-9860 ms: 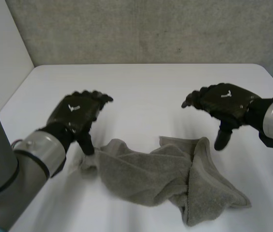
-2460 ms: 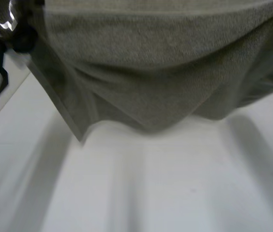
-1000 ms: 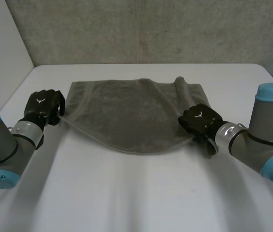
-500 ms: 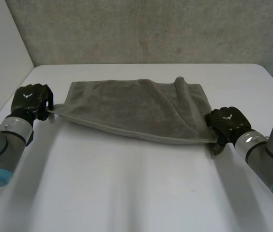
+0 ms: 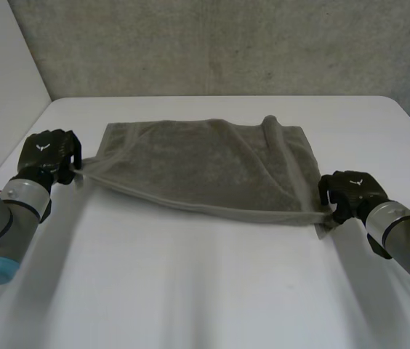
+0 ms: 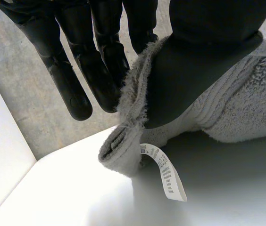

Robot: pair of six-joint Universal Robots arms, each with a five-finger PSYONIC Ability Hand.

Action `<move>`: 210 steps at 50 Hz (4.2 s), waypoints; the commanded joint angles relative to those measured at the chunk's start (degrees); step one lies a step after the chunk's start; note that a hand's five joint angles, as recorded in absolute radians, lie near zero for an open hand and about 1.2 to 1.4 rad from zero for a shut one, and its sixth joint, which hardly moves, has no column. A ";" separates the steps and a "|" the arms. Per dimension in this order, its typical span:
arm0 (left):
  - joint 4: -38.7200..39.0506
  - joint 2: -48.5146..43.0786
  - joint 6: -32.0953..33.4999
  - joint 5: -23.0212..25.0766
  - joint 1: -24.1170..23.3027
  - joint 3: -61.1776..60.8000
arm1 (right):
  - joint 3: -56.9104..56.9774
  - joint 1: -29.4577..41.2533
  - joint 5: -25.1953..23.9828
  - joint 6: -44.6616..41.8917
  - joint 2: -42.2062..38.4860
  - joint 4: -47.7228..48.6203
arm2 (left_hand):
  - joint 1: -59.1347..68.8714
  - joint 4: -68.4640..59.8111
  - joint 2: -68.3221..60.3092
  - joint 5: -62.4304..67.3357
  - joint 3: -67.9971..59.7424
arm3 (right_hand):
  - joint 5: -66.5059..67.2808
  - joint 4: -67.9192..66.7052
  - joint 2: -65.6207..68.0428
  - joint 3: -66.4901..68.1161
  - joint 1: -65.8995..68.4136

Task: Fold the towel.

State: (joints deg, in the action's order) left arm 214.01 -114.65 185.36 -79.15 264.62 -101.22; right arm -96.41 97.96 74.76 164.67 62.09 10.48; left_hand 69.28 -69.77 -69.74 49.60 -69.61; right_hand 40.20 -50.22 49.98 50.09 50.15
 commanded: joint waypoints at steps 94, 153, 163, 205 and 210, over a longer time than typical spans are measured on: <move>-10.72 -27.20 2.90 -11.20 -7.45 35.66 | 35.77 5.84 1.97 -38.55 -24.56 11.49 | -57.55 58.05 58.01 -47.88 57.88 | -40.20 40.22 -39.98 -40.09 -40.15; -7.73 3.64 -1.14 -6.45 -7.45 -0.03 | 17.05 -7.43 -4.88 -12.71 -10.77 -11.80 | -59.23 59.73 59.70 -49.56 59.56 | 0.59 -0.57 0.81 0.70 0.64; -7.82 3.73 -1.14 -6.54 -7.45 -0.11 | 17.84 -8.65 -3.83 -12.71 -11.03 -11.19 | -59.23 59.73 59.69 -49.56 59.56 | 29.80 -29.78 30.02 29.91 29.85; -7.65 6.37 -1.23 -6.54 -7.80 -1.35 | 27.86 30.36 0.74 -22.82 -15.34 3.84 | -59.23 59.73 59.70 -49.56 59.56 | 29.80 -29.78 30.02 29.91 29.85; -7.56 6.37 -1.23 -6.54 -7.98 -1.35 | 28.82 32.65 1.36 -25.54 -18.76 3.84 | -59.23 59.73 59.70 -49.56 59.56 | 29.80 -29.78 30.02 29.91 29.85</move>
State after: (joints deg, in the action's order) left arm 206.41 -108.28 184.13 -85.70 256.79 -102.57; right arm -68.44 128.70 75.92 141.98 46.66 14.73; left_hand 9.75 -9.54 -9.51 1.65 -9.60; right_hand 66.09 -76.52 74.43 76.61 75.32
